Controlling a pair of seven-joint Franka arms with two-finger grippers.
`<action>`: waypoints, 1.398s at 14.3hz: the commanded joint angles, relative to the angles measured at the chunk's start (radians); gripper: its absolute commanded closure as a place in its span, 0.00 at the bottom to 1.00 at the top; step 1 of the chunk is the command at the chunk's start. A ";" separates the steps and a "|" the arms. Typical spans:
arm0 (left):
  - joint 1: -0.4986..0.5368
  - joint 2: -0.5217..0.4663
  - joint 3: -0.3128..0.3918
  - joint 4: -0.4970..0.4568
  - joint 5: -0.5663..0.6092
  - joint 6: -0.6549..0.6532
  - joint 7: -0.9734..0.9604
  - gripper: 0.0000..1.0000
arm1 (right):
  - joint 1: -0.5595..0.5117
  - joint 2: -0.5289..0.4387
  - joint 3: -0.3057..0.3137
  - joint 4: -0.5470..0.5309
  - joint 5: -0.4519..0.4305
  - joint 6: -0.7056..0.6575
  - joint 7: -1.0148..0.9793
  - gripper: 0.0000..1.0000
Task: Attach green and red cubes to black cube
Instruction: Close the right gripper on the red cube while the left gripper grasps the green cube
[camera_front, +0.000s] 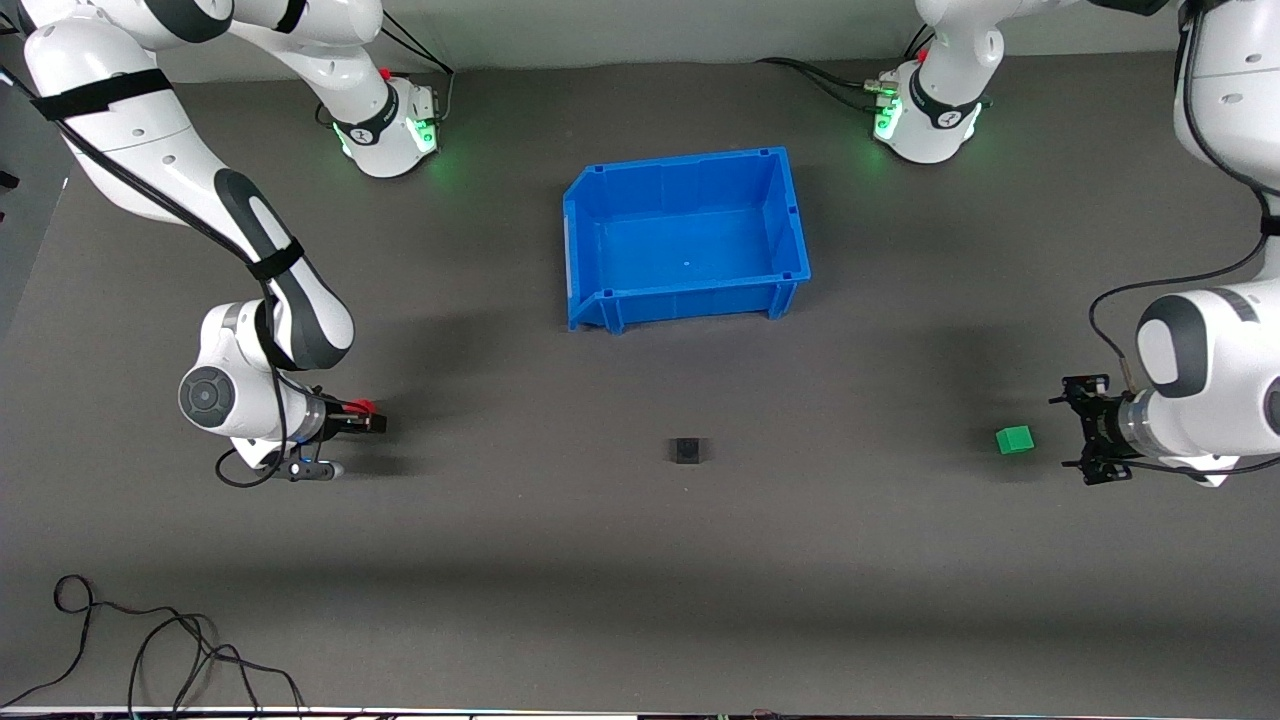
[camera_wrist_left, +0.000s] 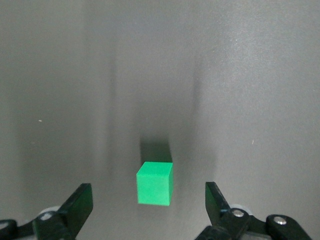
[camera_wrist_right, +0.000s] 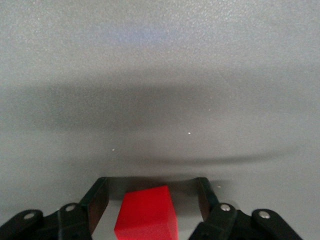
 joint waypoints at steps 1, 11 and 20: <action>-0.009 0.000 -0.002 -0.055 0.023 0.062 -0.046 0.00 | -0.008 -0.043 -0.002 -0.041 -0.018 0.001 -0.009 0.82; -0.046 0.076 -0.002 -0.072 0.096 0.169 -0.159 0.38 | 0.038 -0.087 0.011 0.064 0.066 -0.203 0.275 0.89; -0.043 0.008 -0.010 -0.043 0.127 0.088 -0.164 1.00 | 0.243 0.018 0.009 0.415 0.204 -0.372 0.933 0.89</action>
